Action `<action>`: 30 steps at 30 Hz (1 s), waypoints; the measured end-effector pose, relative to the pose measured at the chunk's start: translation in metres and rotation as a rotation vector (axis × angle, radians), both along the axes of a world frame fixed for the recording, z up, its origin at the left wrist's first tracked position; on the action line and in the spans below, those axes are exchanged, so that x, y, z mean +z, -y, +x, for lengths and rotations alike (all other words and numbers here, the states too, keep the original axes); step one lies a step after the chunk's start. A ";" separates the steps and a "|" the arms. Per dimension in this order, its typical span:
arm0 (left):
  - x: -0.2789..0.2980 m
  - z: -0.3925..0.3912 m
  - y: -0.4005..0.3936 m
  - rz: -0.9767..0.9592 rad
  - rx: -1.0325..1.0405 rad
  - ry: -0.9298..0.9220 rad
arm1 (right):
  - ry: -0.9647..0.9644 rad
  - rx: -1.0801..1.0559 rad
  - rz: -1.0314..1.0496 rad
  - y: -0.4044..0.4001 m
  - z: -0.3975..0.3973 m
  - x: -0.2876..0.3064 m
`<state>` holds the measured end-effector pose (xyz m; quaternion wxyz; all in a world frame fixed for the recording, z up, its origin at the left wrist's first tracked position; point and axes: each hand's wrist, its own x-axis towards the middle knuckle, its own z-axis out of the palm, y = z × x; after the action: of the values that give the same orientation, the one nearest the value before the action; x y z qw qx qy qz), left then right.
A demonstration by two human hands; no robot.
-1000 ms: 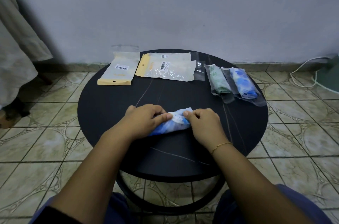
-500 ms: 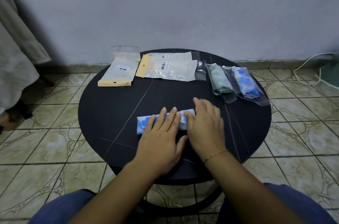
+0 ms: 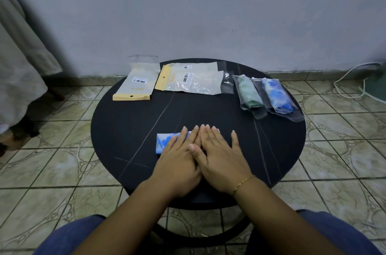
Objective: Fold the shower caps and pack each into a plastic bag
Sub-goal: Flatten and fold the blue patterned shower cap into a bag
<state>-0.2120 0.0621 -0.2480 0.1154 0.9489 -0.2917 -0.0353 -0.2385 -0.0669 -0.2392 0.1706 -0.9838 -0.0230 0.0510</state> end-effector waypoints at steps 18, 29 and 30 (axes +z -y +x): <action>0.011 0.016 -0.032 -0.099 0.212 -0.055 | 0.039 -0.094 0.241 0.023 0.035 0.022; 0.007 0.022 -0.024 -0.220 0.654 0.154 | -0.195 -0.160 0.247 0.011 0.041 0.032; 0.009 0.023 -0.024 -0.208 0.642 0.143 | -0.187 -0.175 0.291 0.008 0.042 0.031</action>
<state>-0.1894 0.0859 -0.2385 0.1961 0.9755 0.0123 0.0993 -0.1969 -0.0749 -0.2078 0.3164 -0.9379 0.0714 0.1231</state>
